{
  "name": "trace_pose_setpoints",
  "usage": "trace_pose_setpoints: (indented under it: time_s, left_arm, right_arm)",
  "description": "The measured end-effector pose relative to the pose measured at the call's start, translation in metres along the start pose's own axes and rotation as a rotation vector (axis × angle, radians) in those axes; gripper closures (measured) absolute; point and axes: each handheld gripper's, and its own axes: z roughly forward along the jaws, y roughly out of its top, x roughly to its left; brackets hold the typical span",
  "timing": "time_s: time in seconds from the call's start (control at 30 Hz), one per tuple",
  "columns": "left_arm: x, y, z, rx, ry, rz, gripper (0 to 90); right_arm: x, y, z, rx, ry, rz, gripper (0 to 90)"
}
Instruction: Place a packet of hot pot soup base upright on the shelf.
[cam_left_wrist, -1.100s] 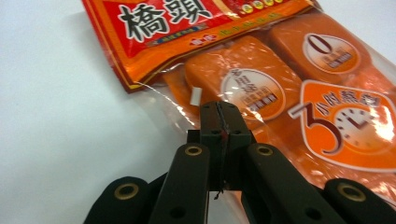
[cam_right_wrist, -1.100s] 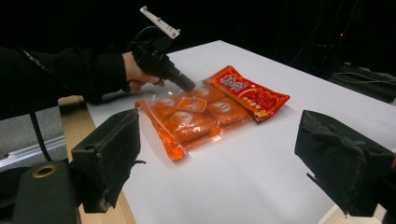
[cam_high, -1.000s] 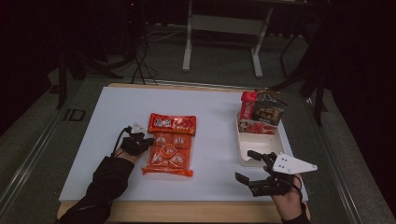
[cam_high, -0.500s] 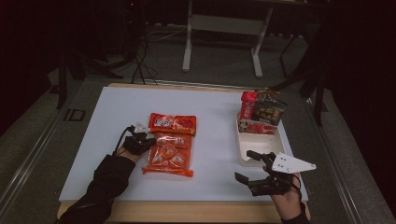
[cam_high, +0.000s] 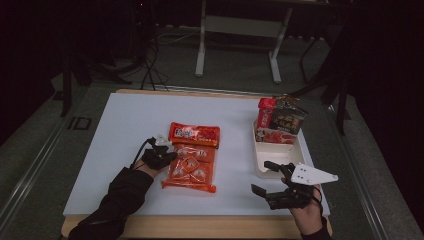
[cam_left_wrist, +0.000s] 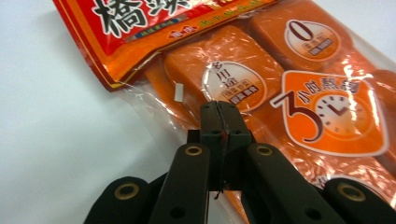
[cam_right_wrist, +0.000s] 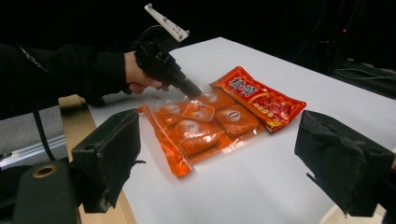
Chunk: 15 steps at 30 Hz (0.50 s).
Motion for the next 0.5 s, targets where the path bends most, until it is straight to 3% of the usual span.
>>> trace_pose_setpoints:
  time_s: [0.23,0.33,0.4,0.5]
  left_arm:
    - [-0.016,0.005,0.003,0.001,-0.038,0.039,90.0]
    - [-0.023,0.009,0.006,-0.017,-0.108,0.047,90.0]
    - [-0.031,0.013,0.009,-0.013,-0.089,0.084,89.9]
    - [-0.03,0.016,0.009,-0.015,-0.089,0.063,89.9]
  right_arm:
    - [0.0,0.0,-0.001,-0.002,0.0,0.0,14.2]
    - [0.0,0.0,-0.001,0.0,-0.001,-0.002,14.2]
    - [0.0,0.0,-0.001,0.001,-0.003,-0.002,14.2]
    - [0.0,0.0,-0.003,0.0,-0.005,-0.005,14.2]
